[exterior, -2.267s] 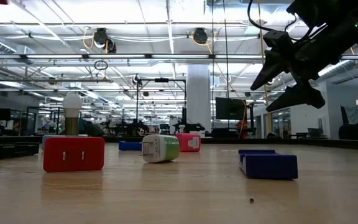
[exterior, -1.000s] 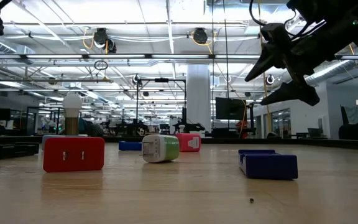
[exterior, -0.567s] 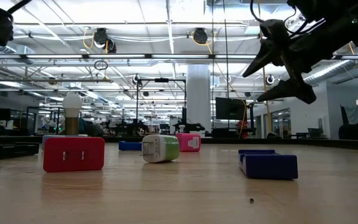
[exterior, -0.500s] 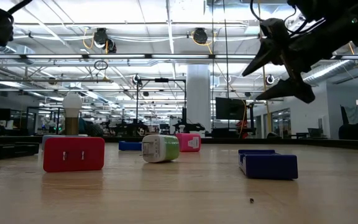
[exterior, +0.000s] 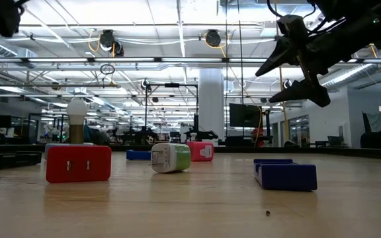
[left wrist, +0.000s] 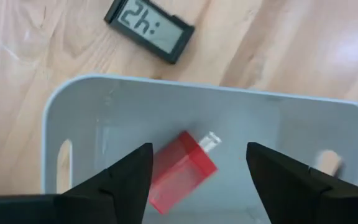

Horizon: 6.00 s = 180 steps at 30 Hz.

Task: Pick & Place Office items
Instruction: Put the blue power adapter into the gray bin

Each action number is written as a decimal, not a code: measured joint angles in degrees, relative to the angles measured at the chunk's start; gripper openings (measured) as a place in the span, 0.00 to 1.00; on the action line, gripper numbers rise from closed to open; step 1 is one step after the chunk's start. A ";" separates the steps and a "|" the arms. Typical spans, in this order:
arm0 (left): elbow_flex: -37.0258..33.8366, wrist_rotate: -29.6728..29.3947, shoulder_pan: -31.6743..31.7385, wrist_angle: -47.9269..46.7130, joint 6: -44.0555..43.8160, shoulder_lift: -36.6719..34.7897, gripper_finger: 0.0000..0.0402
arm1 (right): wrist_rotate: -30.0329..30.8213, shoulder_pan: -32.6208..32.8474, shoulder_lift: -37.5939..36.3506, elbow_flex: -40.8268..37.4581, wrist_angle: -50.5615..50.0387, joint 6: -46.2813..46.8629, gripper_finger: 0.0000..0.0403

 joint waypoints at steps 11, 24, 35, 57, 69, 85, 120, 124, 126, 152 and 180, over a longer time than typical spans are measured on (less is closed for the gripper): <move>14.02 -0.97 2.84 -15.95 3.51 -0.02 0.62 | -0.56 0.00 0.00 0.00 -0.02 -2.29 0.73; 24.85 -4.75 11.93 -19.34 11.41 -0.02 0.62 | -7.16 0.00 0.00 0.00 0.02 -5.56 0.73; 26.49 -6.04 21.67 -22.64 30.37 -0.02 0.62 | -10.51 0.24 0.00 0.00 0.02 -5.60 0.73; 26.54 2.13 42.51 -21.15 71.95 9.40 0.62 | -10.31 0.22 0.00 0.00 0.50 -2.08 0.73; 26.54 0.94 45.64 -21.38 90.69 18.35 0.62 | -10.27 0.23 -0.02 0.00 6.37 -2.30 0.73; 24.42 -0.05 45.64 -20.27 91.77 29.52 0.67 | -7.72 4.31 -0.02 0.00 6.37 -4.04 0.73; 14.91 -1.91 37.62 -4.36 82.42 30.49 0.86 | -2.65 7.74 -0.02 0.00 5.99 -5.42 0.73; 14.77 -1.91 37.89 -4.03 82.43 30.49 0.84 | -2.67 7.76 -0.02 0.00 6.01 -5.38 0.73; 14.14 -1.91 37.88 -3.52 82.42 30.49 0.84 | -2.69 7.76 -0.02 0.00 6.01 -5.35 0.73; 5.95 1.89 39.03 6.85 88.04 30.32 0.60 | -2.58 7.78 -0.02 -0.02 6.45 -3.85 0.73; 31.13 -4.59 41.32 -17.26 74.53 30.44 0.52 | -2.84 7.78 -0.02 -0.02 6.36 -5.77 0.73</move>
